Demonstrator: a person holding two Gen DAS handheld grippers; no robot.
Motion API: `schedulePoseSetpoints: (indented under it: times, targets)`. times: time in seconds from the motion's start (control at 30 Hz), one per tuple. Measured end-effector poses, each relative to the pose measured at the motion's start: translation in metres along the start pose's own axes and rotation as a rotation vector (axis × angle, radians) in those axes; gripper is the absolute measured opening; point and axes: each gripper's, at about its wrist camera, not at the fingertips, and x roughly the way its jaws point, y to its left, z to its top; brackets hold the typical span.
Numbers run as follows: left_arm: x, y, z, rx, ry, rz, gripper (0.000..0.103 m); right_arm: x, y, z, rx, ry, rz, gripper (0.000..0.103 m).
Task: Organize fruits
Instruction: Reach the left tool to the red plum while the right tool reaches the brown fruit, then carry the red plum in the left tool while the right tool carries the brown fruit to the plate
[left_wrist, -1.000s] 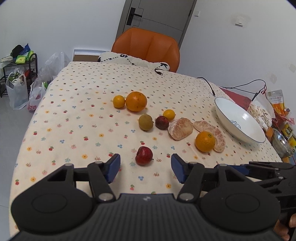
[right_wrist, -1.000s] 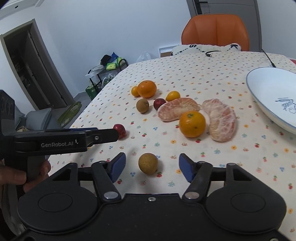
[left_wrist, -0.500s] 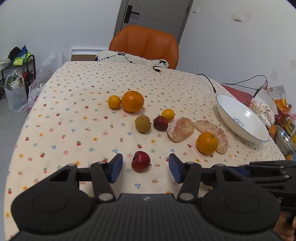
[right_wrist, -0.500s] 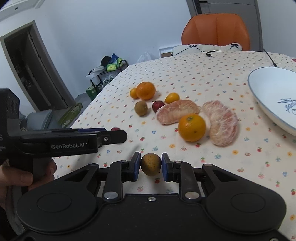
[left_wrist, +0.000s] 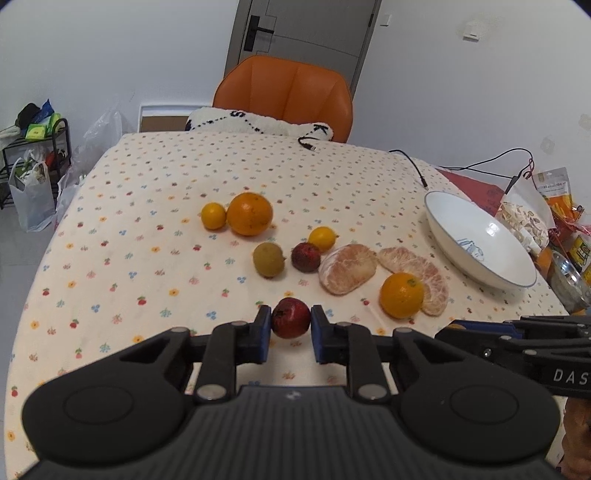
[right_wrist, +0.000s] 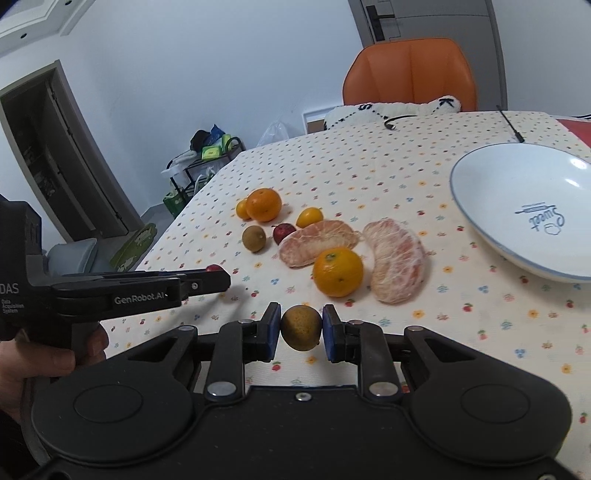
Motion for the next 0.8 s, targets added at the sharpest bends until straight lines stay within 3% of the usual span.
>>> schedulePoseSetpoints:
  times: [0.8]
  targets:
    - [-0.01,-0.077,0.023,0.091,-0.057,-0.104,0.021,-0.062,-0.051,0.006,0.069,-0.127,-0.111,0.023]
